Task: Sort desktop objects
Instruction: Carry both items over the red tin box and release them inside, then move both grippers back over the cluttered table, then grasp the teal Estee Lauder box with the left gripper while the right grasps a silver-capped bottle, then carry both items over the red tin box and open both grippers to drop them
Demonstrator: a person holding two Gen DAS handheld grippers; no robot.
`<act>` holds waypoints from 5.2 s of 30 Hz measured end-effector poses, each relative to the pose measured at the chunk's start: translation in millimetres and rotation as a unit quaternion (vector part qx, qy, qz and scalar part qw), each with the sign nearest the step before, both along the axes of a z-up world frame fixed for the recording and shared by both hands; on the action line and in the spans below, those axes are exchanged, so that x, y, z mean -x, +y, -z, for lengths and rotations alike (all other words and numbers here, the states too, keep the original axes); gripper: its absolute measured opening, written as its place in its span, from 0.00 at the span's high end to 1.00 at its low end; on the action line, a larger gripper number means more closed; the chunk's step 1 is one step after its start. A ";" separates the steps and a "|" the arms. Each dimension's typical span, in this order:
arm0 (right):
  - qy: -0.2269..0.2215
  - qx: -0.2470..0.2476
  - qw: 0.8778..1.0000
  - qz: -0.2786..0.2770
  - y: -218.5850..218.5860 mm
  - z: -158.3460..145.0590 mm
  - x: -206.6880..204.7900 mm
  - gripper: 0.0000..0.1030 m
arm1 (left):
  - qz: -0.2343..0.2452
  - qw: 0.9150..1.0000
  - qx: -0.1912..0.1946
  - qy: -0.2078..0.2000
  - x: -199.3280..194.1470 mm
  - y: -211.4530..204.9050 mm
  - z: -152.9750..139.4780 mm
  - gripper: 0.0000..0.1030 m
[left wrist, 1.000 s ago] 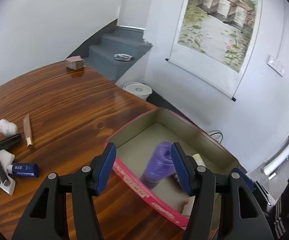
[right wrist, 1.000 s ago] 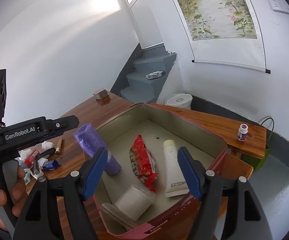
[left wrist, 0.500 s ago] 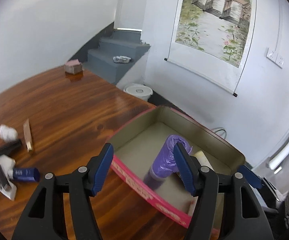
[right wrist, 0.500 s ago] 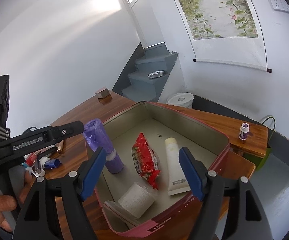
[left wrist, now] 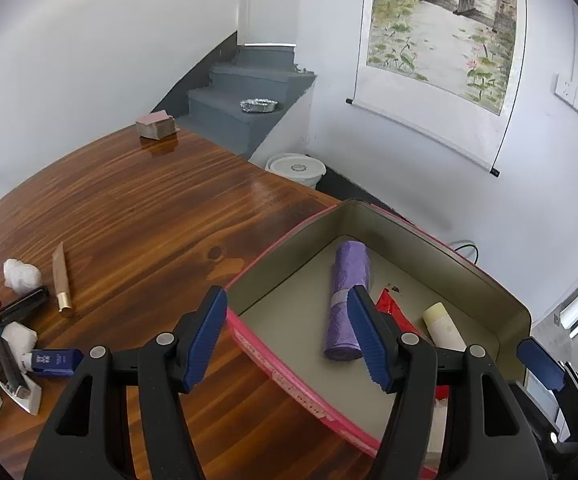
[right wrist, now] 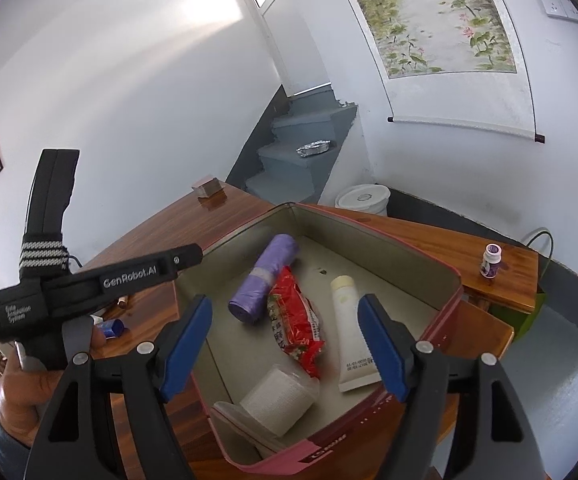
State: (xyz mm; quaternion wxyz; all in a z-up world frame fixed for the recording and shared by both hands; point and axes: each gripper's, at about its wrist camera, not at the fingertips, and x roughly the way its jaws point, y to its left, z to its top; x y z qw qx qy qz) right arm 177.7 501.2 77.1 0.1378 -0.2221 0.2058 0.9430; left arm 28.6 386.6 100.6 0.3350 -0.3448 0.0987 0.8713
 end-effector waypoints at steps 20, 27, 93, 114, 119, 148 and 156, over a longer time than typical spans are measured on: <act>-0.012 -0.028 0.994 -0.107 -81.6 -7.1 46.7 0.22 | -0.139 0.990 -0.014 -0.026 35.0 -151.2 2.3 0.35; -0.030 -0.031 0.987 -0.157 -120.7 -0.6 69.9 0.22 | -0.207 0.978 -0.004 -0.035 53.0 -235.4 14.7 0.35; -0.134 -0.077 0.925 -0.348 -270.0 41.9 216.1 0.56 | -0.185 0.982 0.015 -0.041 50.9 -339.1 47.2 0.74; -0.142 -0.106 0.909 -0.376 -294.2 50.8 232.7 0.79 | -0.184 0.982 0.005 -0.038 44.8 -339.3 43.3 0.74; -0.123 -0.089 0.919 -0.363 -282.9 40.5 219.3 0.79 | -0.178 0.984 0.001 -0.034 39.2 -333.0 39.3 0.74; 0.001 -0.025 0.988 -0.150 -93.4 -16.2 80.7 0.79 | -0.049 0.999 -0.003 -0.002 -12.5 -184.4 8.8 0.74; 0.008 -0.012 0.996 -0.083 -42.8 -14.0 52.9 0.79 | 0.001 1.000 -0.006 0.006 -25.3 -136.0 -1.6 0.74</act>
